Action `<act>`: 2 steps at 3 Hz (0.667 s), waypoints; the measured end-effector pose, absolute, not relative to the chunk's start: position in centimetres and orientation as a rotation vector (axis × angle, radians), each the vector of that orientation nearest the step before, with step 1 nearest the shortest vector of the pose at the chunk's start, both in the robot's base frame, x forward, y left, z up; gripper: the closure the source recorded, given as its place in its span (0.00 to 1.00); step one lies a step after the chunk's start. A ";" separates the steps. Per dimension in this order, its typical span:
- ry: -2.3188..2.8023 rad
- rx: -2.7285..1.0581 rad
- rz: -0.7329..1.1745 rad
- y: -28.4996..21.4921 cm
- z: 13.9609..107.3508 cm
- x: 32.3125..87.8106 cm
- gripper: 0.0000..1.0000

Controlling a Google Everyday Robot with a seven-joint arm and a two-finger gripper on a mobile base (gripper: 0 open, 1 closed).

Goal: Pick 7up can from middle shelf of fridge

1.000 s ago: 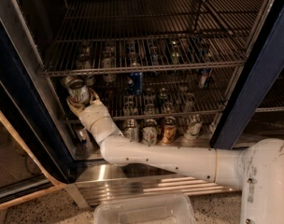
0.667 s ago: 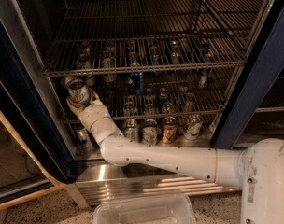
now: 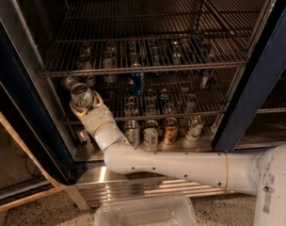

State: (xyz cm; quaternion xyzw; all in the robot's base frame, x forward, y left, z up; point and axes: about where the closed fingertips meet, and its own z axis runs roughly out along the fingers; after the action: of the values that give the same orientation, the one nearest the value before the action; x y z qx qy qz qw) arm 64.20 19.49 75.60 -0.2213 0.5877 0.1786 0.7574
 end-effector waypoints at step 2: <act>1.212 -0.547 0.301 18.2 79.2 59.2 1.00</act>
Offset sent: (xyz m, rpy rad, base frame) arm -0.0776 -0.0189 0.0554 -0.1230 -0.1398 -0.0284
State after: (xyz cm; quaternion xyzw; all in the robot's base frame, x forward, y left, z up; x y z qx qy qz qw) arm 59.19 18.21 79.19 -0.2528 0.5600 0.1390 0.7766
